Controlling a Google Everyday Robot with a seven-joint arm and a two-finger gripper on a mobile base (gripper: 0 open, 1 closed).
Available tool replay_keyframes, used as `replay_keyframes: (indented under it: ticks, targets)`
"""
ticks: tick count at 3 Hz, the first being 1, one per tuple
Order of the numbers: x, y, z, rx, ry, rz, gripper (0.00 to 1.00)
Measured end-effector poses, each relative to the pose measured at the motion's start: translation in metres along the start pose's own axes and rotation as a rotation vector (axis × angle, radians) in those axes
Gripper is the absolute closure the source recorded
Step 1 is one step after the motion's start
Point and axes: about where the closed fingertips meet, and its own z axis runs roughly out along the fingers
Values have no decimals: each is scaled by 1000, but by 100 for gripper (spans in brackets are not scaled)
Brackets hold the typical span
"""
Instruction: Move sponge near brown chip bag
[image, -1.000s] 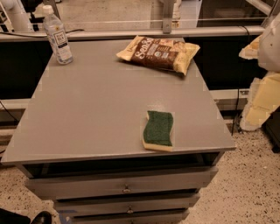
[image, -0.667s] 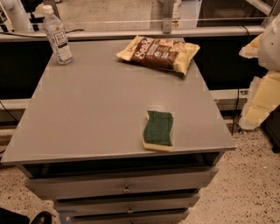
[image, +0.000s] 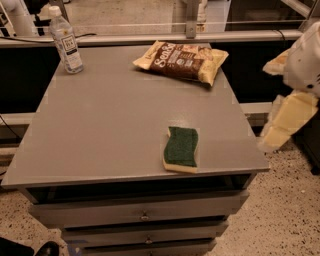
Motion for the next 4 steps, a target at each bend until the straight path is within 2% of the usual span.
replay_keyframes:
  ticks: [1, 2, 3, 4]
  targets:
    - [-20, 24, 63, -84, -175, 76, 0]
    - [-54, 40, 111, -139, -347, 142, 0]
    - [-82, 47, 133, -172, -461, 184, 0]
    - [-101, 57, 147, -184, -524, 185, 0]
